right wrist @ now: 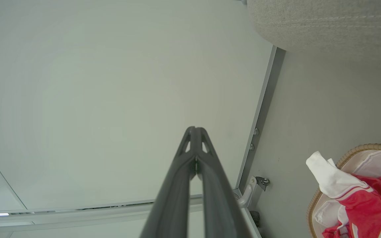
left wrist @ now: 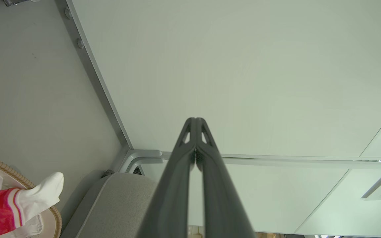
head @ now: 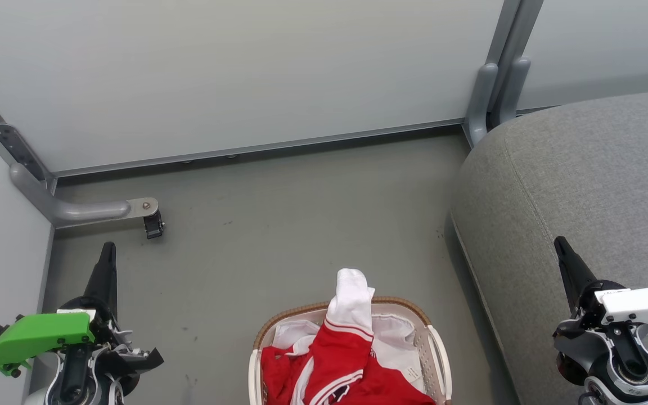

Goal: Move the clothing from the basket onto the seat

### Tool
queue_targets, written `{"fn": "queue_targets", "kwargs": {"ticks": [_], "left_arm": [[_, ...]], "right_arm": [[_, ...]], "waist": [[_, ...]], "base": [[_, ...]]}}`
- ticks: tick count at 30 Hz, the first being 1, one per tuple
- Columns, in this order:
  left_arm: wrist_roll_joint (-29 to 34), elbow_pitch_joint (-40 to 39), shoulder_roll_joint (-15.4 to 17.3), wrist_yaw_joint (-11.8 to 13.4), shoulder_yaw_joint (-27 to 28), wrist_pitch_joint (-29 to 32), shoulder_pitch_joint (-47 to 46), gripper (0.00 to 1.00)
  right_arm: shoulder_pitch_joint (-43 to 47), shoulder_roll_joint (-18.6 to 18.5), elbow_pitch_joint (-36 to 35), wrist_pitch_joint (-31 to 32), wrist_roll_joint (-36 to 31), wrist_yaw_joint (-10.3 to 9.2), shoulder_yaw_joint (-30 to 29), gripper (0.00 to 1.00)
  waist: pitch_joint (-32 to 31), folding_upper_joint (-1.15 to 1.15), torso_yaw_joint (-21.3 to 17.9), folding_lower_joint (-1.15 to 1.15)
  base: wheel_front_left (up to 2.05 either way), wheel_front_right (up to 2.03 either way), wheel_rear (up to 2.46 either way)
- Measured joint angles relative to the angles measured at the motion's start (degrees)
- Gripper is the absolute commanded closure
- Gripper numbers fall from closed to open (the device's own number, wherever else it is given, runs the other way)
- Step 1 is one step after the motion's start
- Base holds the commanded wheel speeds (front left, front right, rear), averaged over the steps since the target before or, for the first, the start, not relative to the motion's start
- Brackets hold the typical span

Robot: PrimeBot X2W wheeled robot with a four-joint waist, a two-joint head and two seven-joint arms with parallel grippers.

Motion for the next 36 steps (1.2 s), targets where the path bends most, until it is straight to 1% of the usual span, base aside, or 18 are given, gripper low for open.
{"fn": "queue_targets", "kwargs": {"ticks": [10,11,17,21,24,32,36], "left_arm": [[0.0,0.0,0.0,0.0,0.0,0.0,0.0,1.0],[0.0,0.15,-0.02,0.0,0.0,0.0,0.04,0.0],[0.01,2.82,-0.46,0.0,-0.63,-0.3,2.12,0.0],[0.19,2.88,-0.49,-0.09,-1.83,-1.49,2.14,0.0],[0.64,2.85,-0.49,-0.34,-2.75,-2.35,2.14,0.0],[4.56,2.33,-0.48,-1.05,-4.15,-4.44,2.14,0.0],[7.98,1.85,-0.48,-1.15,-4.83,-5.46,2.14,0.0]], "right_arm": [[0.0,0.0,0.0,0.0,0.0,-0.01,0.0,1.0],[0.06,0.09,0.13,0.01,0.0,0.0,0.03,0.0],[2.27,2.71,2.16,0.02,-0.29,-0.02,0.75,0.0],[2.43,3.5,2.29,0.02,-2.36,-0.02,-0.7,0.0],[2.5,4.33,2.37,0.02,-4.11,-0.02,-2.0,0.0],[2.62,6.15,2.36,0.02,-11.24,-0.02,-6.15,0.0],[2.7,6.83,1.65,0.02,-15.6,-0.02,-8.36,0.0]], "waist": [[0.0,0.0,0.0,0.0],[0.0,0.0,0.0,0.0],[0.03,0.0,-0.01,0.0],[0.01,0.07,0.0,0.0],[0.03,0.07,0.0,0.0],[0.25,0.01,0.02,0.0],[0.32,0.01,0.04,0.0]], "base": [[0.0,0.0,0.0],[0.0,0.0,0.0],[0.0,0.0,0.0],[0.0,0.0,0.0],[0.0,0.0,0.0],[0.0,0.0,0.0],[0.0,0.0,0.0]]}}
